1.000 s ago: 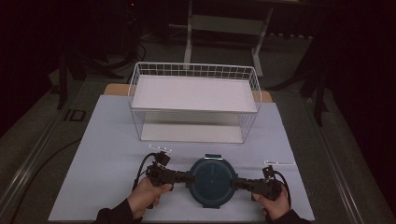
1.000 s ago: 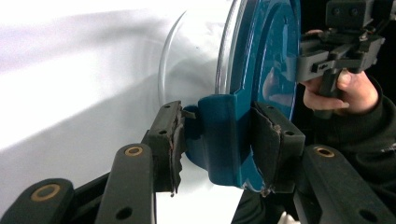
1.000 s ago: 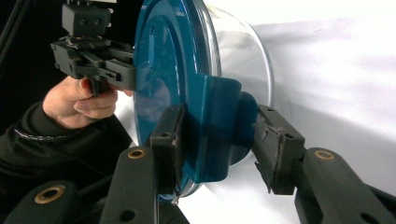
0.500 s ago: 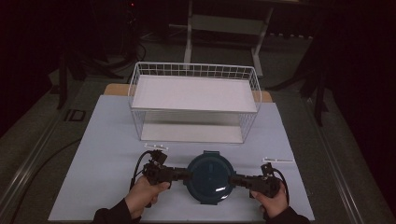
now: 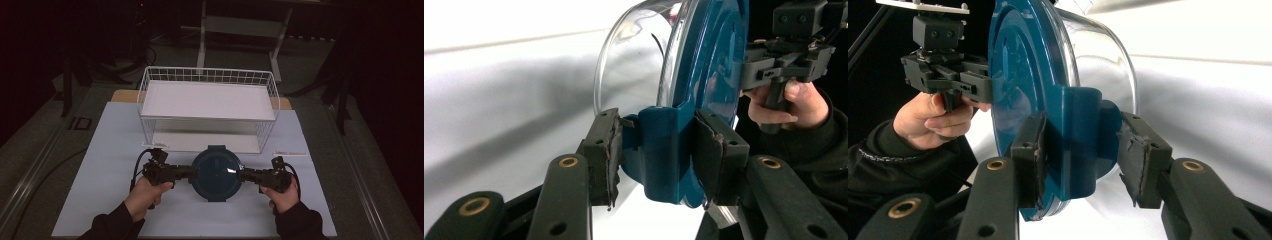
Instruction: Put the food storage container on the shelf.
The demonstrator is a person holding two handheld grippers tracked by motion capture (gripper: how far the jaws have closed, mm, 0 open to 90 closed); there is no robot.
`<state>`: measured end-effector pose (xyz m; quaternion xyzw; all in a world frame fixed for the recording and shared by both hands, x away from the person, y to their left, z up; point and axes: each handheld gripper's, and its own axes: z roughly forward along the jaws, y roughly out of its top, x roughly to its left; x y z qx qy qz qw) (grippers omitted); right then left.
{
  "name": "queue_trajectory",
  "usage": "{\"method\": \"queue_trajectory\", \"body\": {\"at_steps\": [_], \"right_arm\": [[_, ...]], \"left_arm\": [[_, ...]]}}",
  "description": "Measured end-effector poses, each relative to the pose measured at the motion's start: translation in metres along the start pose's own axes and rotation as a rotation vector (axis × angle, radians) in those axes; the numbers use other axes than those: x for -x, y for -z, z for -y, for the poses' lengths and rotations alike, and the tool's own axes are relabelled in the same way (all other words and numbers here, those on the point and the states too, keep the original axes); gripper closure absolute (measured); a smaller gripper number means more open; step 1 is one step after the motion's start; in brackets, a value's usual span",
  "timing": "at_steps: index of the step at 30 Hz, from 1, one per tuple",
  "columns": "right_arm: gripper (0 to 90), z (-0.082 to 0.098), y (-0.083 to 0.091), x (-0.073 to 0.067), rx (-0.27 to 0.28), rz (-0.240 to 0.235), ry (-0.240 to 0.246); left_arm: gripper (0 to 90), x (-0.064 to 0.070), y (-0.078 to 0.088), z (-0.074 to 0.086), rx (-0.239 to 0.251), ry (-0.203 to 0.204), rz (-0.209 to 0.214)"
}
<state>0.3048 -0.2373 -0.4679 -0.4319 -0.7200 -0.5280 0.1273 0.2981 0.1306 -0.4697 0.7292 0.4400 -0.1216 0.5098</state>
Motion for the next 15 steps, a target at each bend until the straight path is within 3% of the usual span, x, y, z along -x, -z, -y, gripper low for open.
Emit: {"method": "queue_trajectory", "body": {"at_steps": [2, 6, 15], "right_arm": [[56.8, -0.011, -0.005, 0.002, 0.014, 0.000, 0.027], [56.7, -0.024, -0.012, 0.008, 0.032, 0.007, 0.054], [56.6, -0.038, -0.027, 0.026, 0.049, 0.020, 0.080]], "left_arm": [[56.1, -0.008, 0.002, -0.010, 0.032, -0.025, -0.007], [56.0, -0.017, 0.001, -0.018, 0.059, -0.031, -0.018], [55.7, -0.037, -0.006, -0.032, 0.078, -0.064, -0.058]]}}
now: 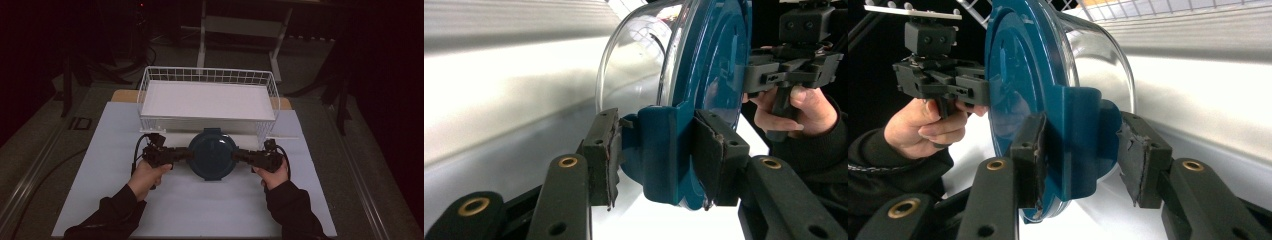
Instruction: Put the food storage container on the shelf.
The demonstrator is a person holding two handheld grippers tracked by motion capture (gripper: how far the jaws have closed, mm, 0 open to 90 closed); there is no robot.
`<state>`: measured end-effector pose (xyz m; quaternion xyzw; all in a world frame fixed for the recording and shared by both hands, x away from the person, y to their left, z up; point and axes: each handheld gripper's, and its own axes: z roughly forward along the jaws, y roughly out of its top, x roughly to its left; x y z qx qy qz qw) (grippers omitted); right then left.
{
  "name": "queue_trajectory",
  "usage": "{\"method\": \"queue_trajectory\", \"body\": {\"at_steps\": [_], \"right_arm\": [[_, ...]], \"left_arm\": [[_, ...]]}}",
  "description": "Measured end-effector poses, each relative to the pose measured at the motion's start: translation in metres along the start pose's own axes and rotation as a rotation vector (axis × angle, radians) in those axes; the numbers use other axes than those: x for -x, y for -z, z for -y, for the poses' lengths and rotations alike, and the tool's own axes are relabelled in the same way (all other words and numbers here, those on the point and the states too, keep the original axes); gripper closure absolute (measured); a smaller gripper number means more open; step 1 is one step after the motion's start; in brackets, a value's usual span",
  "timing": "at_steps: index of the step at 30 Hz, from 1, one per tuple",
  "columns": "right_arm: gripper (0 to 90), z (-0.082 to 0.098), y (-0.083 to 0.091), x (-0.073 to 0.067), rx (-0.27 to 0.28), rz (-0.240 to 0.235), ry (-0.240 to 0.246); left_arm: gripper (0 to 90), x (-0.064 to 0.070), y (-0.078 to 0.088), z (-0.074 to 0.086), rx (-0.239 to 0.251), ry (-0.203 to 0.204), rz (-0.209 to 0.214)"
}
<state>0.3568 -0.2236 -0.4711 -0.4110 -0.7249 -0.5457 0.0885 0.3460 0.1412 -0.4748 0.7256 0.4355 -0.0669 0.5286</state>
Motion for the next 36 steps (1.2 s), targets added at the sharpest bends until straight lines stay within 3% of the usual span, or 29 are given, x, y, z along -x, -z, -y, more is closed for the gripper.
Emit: {"method": "queue_trajectory", "body": {"at_steps": [10, 15, 21, 24, 26, 27, 29, 34, 36], "right_arm": [[56.5, -0.004, -0.025, 0.023, 0.010, 0.024, -0.010], [56.5, -0.003, -0.033, 0.030, 0.030, 0.026, -0.015], [56.3, -0.004, -0.038, 0.040, 0.024, 0.052, -0.019], [56.2, -0.005, -0.039, 0.041, 0.019, 0.053, -0.036], [56.1, -0.007, -0.040, 0.042, 0.024, 0.058, -0.022], [56.1, -0.008, -0.040, 0.043, 0.027, 0.061, -0.017], [55.7, -0.007, -0.040, 0.045, 0.021, 0.059, -0.037], [54.3, -0.003, -0.041, 0.051, 0.047, 0.050, -0.051], [53.5, -0.002, -0.041, 0.052, 0.045, 0.050, -0.060]], "left_arm": [[55.4, -0.027, -0.011, -0.007, 0.004, 0.023, -0.043], [55.4, -0.039, -0.015, -0.005, 0.015, 0.031, -0.037], [55.2, -0.044, -0.023, -0.006, 0.017, 0.025, -0.058], [55.2, -0.047, -0.024, -0.008, 0.023, 0.053, -0.049], [55.2, -0.047, -0.025, -0.008, 0.022, 0.058, -0.045], [55.2, -0.049, -0.024, -0.009, 0.022, 0.030, -0.056], [55.0, -0.050, -0.025, -0.010, 0.024, 0.017, -0.056], [54.3, -0.052, -0.029, -0.010, 0.065, 0.035, -0.049], [53.9, -0.055, -0.030, -0.010, 0.067, 0.057, -0.026]]}}
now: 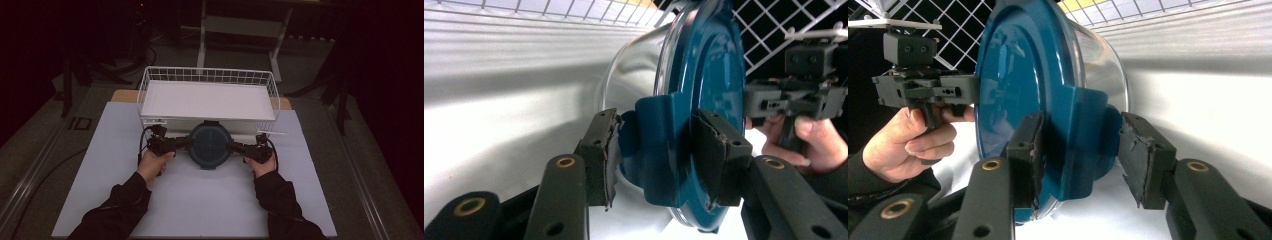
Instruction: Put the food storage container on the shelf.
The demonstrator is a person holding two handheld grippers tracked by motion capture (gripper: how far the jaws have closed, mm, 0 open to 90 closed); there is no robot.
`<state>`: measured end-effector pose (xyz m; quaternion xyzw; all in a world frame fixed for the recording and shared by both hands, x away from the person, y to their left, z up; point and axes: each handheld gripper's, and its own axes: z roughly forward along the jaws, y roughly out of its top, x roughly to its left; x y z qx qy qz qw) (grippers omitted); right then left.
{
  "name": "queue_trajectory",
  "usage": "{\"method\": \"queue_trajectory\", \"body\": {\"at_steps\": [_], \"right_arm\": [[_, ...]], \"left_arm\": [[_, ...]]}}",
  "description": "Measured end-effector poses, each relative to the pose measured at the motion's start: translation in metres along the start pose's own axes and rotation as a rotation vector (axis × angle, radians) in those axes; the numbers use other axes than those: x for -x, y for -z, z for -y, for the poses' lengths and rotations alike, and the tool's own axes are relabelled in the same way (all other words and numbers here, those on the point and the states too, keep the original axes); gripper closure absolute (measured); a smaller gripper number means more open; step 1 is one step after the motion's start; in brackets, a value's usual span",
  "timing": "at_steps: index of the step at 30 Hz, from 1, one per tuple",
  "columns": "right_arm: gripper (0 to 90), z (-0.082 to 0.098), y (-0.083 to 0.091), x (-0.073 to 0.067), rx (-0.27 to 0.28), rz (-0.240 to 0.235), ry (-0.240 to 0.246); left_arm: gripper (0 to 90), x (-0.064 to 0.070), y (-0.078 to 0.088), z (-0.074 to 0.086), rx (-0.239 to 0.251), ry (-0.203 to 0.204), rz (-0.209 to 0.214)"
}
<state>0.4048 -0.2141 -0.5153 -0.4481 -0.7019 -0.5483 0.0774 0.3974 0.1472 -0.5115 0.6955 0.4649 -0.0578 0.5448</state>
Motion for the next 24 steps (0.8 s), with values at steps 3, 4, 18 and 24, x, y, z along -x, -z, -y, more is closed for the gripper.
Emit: {"method": "queue_trajectory", "body": {"at_steps": [3, 4, 18, 24], "right_arm": [[51.0, 0.000, 0.000, 0.000, -0.003, 0.012, 0.001], [50.1, -0.002, -0.001, -0.002, 0.000, 0.038, 0.014], [44.4, -0.011, -0.007, -0.008, 0.052, 0.138, 0.062], [44.5, -0.014, -0.011, -0.011, 0.070, 0.183, 0.054]], "left_arm": [[53.2, -0.002, -0.001, 0.001, 0.001, 0.011, 0.005], [51.3, -0.002, -0.002, 0.001, 0.001, -0.004, -0.007], [40.3, -0.006, -0.005, -0.002, 0.053, -0.048, -0.101], [38.8, -0.003, -0.005, -0.003, 0.061, -0.083, -0.133]]}}
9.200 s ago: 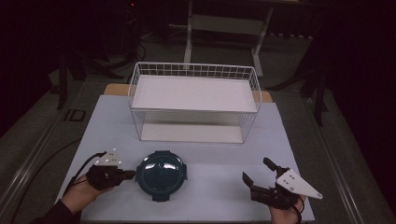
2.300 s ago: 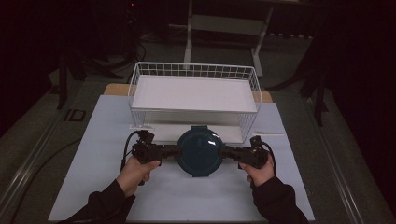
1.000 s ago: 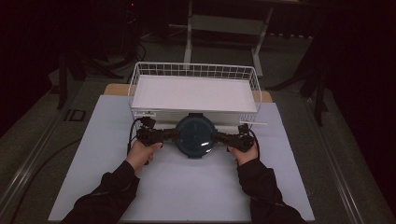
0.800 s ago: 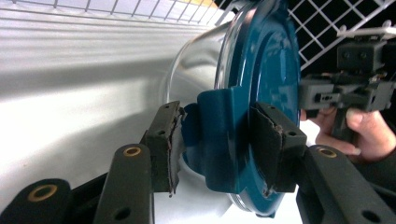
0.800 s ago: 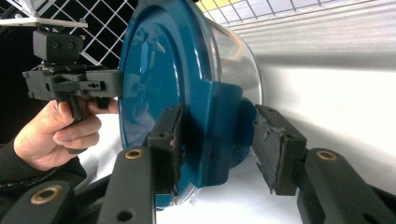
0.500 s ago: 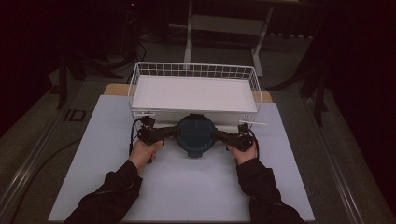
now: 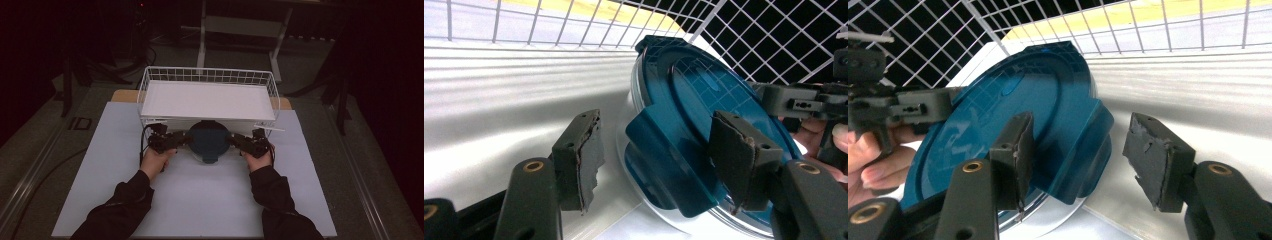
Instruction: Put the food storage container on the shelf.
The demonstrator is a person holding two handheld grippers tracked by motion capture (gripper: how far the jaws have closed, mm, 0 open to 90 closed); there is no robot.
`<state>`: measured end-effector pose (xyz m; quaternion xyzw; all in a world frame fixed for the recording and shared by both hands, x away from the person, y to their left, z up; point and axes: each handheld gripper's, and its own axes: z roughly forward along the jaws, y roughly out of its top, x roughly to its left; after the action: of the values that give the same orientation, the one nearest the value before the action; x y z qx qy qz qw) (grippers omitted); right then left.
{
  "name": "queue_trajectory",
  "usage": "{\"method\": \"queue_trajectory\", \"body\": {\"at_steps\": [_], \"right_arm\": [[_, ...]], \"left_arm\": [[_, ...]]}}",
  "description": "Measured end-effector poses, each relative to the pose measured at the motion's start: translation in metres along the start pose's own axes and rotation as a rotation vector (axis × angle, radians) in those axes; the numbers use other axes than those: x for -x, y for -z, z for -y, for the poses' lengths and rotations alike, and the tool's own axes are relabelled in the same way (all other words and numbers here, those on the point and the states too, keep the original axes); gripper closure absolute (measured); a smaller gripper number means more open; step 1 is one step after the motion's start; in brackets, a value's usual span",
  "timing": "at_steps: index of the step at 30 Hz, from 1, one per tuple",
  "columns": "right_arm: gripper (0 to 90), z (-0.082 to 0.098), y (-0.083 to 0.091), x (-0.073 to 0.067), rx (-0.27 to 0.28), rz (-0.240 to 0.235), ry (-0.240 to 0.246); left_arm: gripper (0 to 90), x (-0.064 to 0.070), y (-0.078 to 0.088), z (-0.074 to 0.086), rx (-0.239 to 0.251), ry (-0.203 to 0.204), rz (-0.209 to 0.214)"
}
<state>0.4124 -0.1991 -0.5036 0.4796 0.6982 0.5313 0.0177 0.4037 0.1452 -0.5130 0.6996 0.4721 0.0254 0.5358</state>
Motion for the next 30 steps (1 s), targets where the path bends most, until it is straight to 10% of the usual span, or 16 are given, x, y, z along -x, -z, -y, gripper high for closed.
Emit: {"method": "queue_trajectory", "body": {"at_steps": [15, 30], "right_arm": [[42.0, 0.006, 0.018, -0.018, 0.018, 0.022, 0.079], [61.1, 0.030, 0.037, -0.067, -0.072, -0.012, 0.157]], "left_arm": [[0.0, 0.017, 0.020, 0.005, 0.005, -0.046, 0.122], [0.0, 0.056, 0.063, 0.021, 0.019, -0.175, 0.173]]}}
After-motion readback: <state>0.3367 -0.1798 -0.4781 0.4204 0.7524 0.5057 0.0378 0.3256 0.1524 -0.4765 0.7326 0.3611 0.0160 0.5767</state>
